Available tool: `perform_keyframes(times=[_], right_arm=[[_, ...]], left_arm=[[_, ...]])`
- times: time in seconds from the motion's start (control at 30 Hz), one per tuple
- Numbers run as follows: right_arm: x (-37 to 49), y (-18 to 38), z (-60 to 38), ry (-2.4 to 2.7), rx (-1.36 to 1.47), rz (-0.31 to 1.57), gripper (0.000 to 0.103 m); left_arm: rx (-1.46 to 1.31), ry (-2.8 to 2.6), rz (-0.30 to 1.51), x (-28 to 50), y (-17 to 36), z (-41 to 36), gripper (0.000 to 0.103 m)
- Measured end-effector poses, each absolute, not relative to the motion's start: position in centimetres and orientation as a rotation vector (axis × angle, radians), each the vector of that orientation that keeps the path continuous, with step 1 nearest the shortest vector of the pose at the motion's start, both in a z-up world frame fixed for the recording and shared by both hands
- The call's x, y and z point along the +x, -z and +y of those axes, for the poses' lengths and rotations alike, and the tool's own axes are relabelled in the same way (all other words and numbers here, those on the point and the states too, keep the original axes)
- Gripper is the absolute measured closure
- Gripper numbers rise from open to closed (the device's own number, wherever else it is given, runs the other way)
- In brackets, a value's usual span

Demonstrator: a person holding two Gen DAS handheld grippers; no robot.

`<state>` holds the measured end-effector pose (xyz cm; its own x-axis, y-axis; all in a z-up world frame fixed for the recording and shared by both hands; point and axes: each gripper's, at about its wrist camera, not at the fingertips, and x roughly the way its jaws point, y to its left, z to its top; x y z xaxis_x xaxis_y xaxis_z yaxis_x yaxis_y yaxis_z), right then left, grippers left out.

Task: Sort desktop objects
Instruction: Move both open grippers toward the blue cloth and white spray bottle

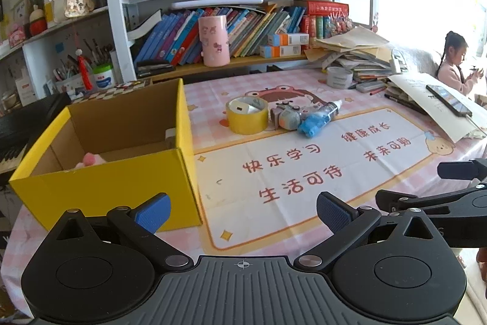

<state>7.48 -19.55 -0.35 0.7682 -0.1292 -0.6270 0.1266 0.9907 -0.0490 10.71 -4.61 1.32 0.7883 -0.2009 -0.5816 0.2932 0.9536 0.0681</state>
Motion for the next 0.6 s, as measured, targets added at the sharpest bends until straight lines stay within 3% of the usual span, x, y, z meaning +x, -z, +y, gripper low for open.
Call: perform_keyframes(times=[0.6], right_arm=[[14.7,0.4,-25.7,0.034,-0.007,0.709,0.011]], left_arm=[[0.149,0.178,0.647,16.4,-1.1,-10.6,0.0]])
